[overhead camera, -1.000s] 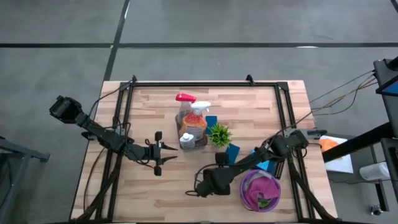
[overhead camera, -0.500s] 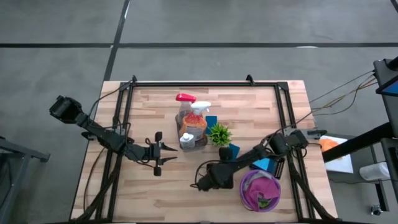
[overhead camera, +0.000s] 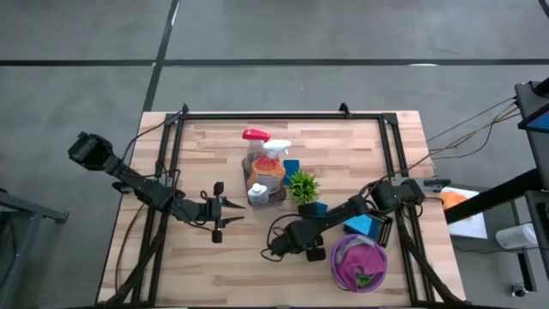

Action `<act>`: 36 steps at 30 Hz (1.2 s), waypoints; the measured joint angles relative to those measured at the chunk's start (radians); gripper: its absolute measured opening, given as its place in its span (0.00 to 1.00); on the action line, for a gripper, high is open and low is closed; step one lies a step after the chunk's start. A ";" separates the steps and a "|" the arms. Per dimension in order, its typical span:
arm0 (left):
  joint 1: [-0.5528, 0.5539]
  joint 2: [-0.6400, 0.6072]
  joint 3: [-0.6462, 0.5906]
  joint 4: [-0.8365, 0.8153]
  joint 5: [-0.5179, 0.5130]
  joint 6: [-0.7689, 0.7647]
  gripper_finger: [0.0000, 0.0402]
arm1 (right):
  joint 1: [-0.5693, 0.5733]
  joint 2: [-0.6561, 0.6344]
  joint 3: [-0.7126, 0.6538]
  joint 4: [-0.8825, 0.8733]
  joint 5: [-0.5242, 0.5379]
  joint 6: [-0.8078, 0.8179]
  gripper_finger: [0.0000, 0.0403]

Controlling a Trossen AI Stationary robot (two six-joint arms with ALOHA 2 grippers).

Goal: Pick & Place Kitchen Items
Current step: Put the blue sponge into the black bin

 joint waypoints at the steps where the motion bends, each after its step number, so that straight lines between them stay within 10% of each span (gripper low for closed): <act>1: 0.000 0.000 0.000 0.000 0.000 0.000 0.35 | 0.001 0.000 0.005 0.008 -0.010 -0.007 0.35; 13: 0.000 0.000 0.000 0.000 -0.001 -0.006 0.35 | 0.054 0.005 0.102 0.130 -0.080 -0.114 0.06; 36: 0.000 0.000 0.000 -0.023 0.044 -0.072 0.35 | 0.212 0.005 0.415 0.172 0.222 -0.267 0.04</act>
